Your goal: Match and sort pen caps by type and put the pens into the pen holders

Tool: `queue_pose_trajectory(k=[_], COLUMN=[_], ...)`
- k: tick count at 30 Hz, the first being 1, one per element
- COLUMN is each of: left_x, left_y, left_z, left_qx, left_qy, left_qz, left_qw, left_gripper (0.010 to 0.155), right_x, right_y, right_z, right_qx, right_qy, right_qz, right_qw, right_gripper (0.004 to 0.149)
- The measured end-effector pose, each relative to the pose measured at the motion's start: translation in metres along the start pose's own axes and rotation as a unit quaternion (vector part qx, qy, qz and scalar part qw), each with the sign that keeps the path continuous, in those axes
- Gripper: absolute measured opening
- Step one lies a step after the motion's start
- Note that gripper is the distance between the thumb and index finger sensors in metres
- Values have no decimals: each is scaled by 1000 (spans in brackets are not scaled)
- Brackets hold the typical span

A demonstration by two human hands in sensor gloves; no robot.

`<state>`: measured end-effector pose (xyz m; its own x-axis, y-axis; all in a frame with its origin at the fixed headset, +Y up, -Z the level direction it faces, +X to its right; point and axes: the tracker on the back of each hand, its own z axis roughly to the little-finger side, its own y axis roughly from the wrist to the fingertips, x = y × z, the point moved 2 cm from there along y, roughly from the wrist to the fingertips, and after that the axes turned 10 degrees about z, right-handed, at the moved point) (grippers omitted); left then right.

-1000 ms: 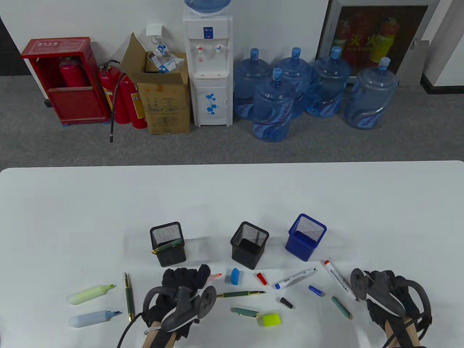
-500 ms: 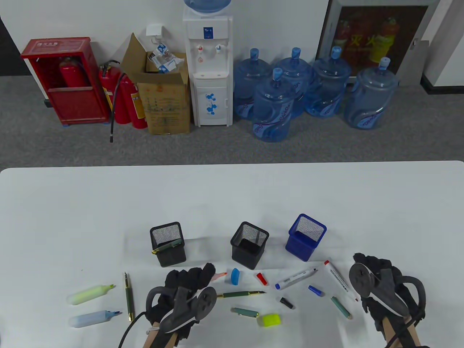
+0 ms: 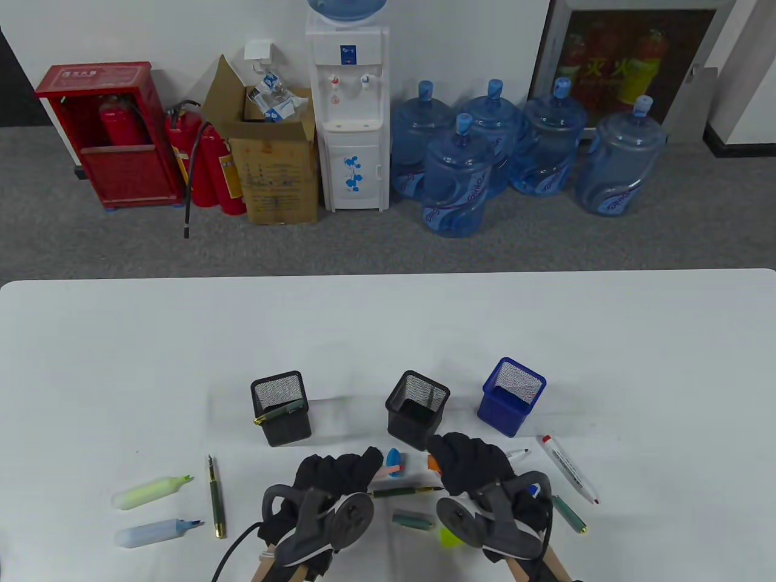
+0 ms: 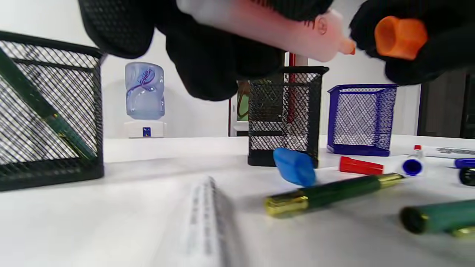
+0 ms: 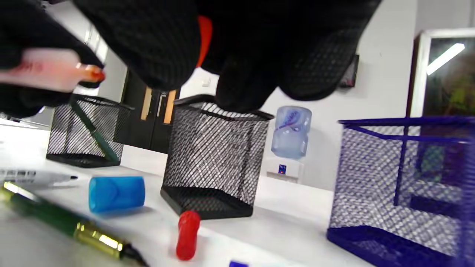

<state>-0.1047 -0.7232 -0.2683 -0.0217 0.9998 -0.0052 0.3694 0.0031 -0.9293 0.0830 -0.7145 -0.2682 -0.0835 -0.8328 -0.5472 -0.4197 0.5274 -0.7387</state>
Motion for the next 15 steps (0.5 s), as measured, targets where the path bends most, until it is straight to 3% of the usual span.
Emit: queue_pose_trajectory(k=[15], left_x=[-5], left_y=[3], left_z=[-17], left_qx=[-24], left_qy=[-62], left_qz=[8], left_qw=[998], left_gripper=[62], right_x=[4], right_y=[-6], right_z=[-14], right_qx=[-24], right_qy=[-11], right_qz=[-2], right_qw=[1000], right_gripper=[59])
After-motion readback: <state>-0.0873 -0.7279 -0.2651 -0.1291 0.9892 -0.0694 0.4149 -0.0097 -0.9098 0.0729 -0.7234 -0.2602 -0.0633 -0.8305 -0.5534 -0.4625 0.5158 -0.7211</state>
